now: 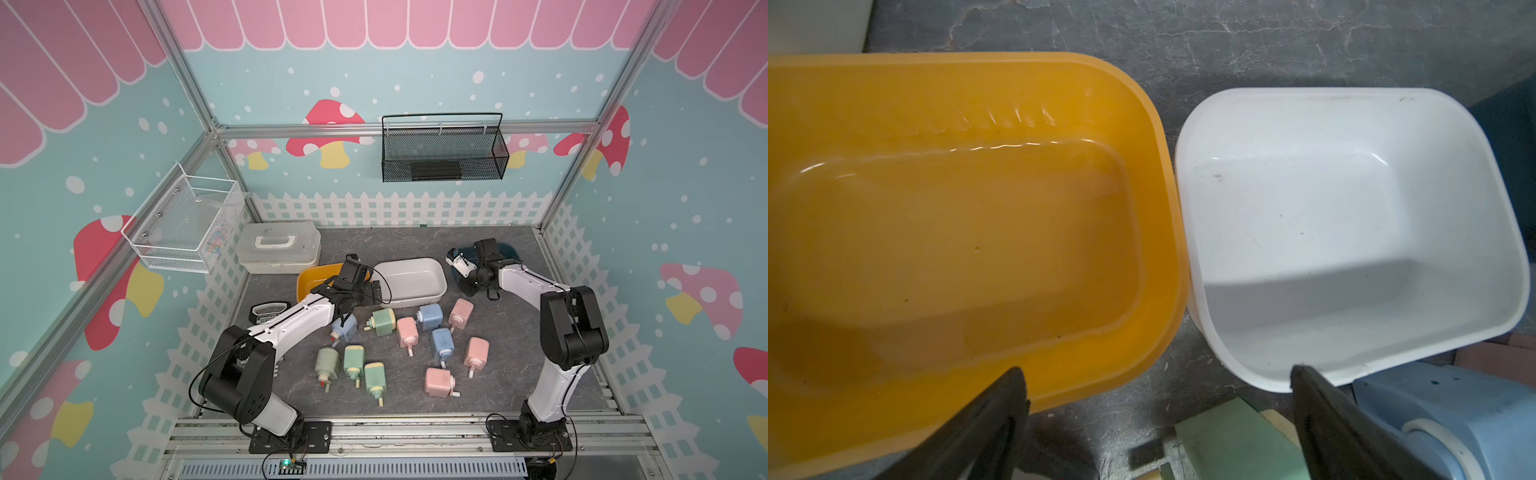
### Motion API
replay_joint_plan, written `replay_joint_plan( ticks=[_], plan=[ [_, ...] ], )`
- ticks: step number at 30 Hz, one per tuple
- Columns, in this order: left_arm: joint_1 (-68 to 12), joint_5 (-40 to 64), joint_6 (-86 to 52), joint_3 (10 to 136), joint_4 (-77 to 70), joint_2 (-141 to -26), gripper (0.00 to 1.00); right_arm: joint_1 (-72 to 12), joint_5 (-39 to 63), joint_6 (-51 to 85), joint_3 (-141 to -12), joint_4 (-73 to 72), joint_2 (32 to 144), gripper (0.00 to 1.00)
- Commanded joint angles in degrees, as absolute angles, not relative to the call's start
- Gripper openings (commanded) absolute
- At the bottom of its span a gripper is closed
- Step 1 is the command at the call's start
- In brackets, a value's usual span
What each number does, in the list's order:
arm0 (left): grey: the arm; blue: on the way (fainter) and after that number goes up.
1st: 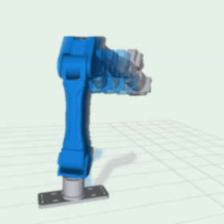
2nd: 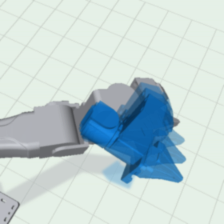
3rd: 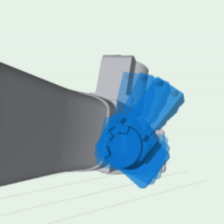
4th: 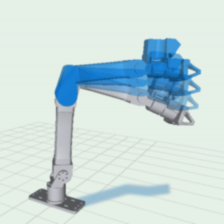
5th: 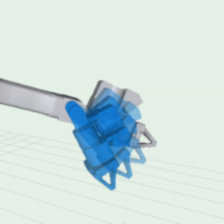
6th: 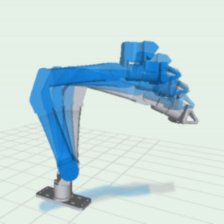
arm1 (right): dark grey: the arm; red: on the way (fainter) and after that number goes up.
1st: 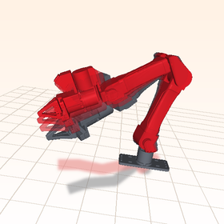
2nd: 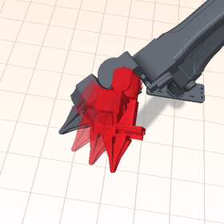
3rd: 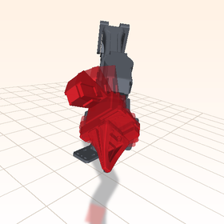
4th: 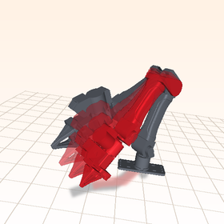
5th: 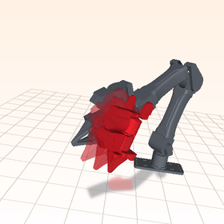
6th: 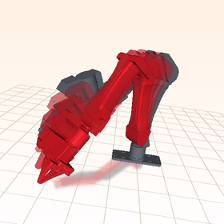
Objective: Place the pencil sharpeners by color into the storage box
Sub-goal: Move the storage box to the center of the board, then adjust the storage box at the center of the board.
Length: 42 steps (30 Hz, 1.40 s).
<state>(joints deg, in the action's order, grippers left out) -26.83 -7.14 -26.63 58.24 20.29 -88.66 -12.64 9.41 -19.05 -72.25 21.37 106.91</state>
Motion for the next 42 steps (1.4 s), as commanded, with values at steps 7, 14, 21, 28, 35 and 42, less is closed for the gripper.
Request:
replay_joint_plan(
  ticks=[7,14,21,28,35,42],
  plan=[
    [-27.07,-8.09,-26.28,60.0,20.74,-89.47,0.99,-13.96,10.74,-4.82,-75.75,28.85,108.28,0.18],
    [-26.86,-8.49,-25.59,60.31,20.75,-90.21,0.99,-13.84,14.21,-4.89,-74.14,27.65,103.07,0.46],
    [-25.83,-8.53,-24.01,63.78,20.74,-94.46,0.99,-12.3,9.9,-0.79,-72.61,23.98,99.89,0.71],
    [-24.95,-8.78,-20.49,72.58,21.43,-104.05,0.99,-11.38,16.82,10.25,-69.69,14.98,99.82,0.99],
    [-24.87,-8.91,-19.18,79.47,24.13,-109.95,0.99,-11.43,22.03,13.23,-71.99,12.35,104.64,0.99],
    [-24.87,-8.26,-18.19,82.1,25.45,-112.63,0.99,-11.77,26.21,11.88,-76.46,14.58,110.63,0.98]
  ],
)
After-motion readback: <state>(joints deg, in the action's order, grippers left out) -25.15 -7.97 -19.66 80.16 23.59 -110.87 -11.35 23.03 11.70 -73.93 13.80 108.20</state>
